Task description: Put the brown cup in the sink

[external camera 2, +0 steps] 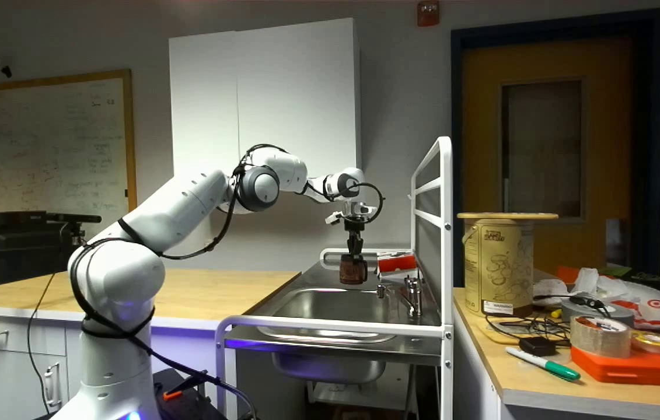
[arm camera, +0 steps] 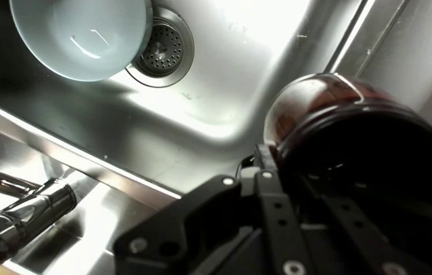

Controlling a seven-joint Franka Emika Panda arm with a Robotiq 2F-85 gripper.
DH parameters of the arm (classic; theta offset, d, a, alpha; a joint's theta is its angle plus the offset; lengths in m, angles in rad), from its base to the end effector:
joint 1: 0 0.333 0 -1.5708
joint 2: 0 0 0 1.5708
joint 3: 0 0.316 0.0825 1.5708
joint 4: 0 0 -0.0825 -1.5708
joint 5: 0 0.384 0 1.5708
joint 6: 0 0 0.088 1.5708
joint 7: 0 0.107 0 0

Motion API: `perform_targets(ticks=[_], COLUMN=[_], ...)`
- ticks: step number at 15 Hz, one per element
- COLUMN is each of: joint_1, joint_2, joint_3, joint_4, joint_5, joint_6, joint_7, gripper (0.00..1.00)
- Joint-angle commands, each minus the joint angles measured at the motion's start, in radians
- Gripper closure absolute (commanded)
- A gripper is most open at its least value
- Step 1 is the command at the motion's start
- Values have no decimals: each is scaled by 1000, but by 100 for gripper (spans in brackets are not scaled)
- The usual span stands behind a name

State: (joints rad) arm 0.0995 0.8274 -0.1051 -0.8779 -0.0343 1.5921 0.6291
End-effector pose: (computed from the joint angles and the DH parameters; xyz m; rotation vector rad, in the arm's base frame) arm 0.7549 0.0231 0.4024 2.8637 -0.8898 -0.1031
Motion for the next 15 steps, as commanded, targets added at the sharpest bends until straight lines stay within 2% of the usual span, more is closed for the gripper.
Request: perform_targets(ticks=[1, 15], joint_1=[-2, -102], joint_2=[-92, -407], joint_3=[-15, -31], joint_4=[-162, -840], joint_5=[5, 89], joint_6=[54, 466], joint_7=[54, 51], gripper=[94, 94])
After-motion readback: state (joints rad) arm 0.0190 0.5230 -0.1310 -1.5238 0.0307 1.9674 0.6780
